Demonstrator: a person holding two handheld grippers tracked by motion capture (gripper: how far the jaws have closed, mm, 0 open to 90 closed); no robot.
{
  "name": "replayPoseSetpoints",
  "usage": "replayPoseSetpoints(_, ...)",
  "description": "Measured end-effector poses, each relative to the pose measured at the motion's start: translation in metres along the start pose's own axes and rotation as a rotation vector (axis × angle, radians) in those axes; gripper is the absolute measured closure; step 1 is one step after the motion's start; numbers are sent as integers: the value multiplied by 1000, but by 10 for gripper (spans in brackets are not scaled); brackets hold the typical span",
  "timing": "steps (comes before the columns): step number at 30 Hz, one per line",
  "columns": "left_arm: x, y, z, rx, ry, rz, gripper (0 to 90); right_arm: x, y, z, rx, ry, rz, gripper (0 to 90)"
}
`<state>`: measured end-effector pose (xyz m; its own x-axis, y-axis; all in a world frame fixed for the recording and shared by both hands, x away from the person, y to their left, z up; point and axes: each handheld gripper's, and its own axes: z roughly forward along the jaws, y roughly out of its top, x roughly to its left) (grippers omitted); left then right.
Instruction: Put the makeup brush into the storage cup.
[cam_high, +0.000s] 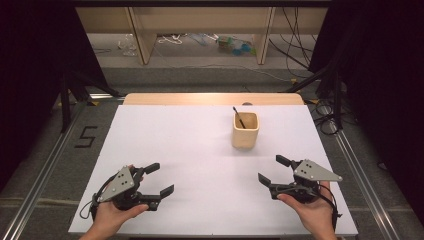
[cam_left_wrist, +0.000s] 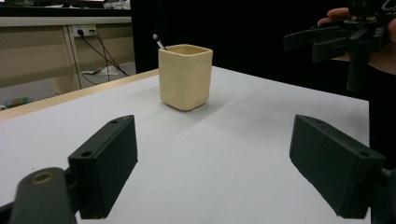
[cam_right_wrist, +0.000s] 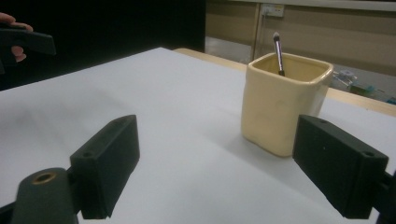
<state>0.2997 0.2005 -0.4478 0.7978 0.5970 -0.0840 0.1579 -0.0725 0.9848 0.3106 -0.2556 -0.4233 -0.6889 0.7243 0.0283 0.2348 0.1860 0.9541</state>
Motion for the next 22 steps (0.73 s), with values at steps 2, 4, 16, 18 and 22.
replayPoseSetpoints(2,1,0,0,2,-2,13,150,1,-3,-1,-15,-1,-22,159)
replayPoseSetpoints(4,0,0,0,4,-3,11,150,3,-6,-2,9,-5,-8,158)
replayPoseSetpoints(16,1,-1,2,7,-11,11,150,0,-7,1,15,-15,-26,159)
replayPoseSetpoints(18,1,-1,2,7,-9,2,150,2,-7,1,29,-8,-11,159)
replayPoseSetpoints(22,1,-1,2,10,-9,-1,150,3,-8,3,33,6,-5,158)
